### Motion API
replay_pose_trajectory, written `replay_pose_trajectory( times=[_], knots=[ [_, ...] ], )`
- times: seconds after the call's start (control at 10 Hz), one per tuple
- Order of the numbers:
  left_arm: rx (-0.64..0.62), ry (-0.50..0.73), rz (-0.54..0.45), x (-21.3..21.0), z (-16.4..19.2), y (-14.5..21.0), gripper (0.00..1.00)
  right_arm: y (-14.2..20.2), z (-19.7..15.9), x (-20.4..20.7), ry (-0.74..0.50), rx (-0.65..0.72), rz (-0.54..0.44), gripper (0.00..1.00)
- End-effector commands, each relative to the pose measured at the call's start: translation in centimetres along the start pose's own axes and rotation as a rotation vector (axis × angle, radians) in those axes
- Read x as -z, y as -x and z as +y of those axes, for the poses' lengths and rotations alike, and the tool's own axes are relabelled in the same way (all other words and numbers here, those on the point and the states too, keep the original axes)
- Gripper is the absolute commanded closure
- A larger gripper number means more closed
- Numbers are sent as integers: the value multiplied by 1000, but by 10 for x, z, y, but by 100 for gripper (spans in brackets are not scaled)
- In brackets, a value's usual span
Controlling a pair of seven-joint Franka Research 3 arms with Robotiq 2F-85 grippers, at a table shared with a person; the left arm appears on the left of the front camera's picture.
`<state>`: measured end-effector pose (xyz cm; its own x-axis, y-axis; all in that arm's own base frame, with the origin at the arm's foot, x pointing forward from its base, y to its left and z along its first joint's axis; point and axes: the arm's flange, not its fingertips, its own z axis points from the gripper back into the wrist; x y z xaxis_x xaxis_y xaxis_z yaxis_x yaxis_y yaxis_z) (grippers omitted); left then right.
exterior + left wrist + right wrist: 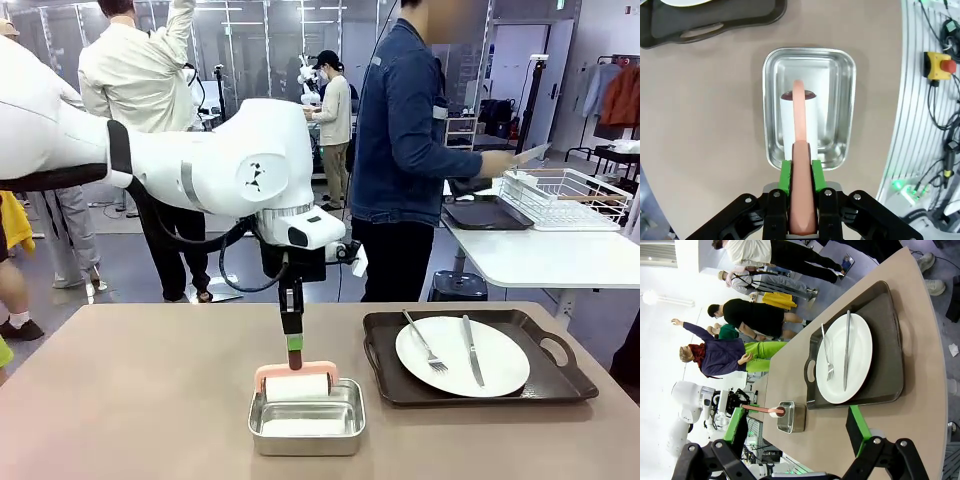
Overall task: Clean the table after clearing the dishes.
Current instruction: Place the Lint Roller back on top of the Airtight Container.
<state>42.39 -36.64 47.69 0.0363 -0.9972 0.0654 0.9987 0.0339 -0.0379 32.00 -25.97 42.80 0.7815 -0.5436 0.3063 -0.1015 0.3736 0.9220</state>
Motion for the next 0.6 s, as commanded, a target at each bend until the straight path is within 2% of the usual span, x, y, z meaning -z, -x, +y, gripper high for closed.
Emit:
replay_pose_trajectory(
  times=[0.0, 0.2, 0.5],
  knots=[
    [20, -26, 17, 18, 9, 3, 80, 1, 3, 0, -10, -15, -3, 0],
    [40, -59, 8, 33, 20, 1, 80, 1, 3, 0, -10, -15, -3, 0],
    [45, -42, 26, 60, 37, 6, 80, 1, 3, 0, -10, -15, -3, 0]
  ],
)
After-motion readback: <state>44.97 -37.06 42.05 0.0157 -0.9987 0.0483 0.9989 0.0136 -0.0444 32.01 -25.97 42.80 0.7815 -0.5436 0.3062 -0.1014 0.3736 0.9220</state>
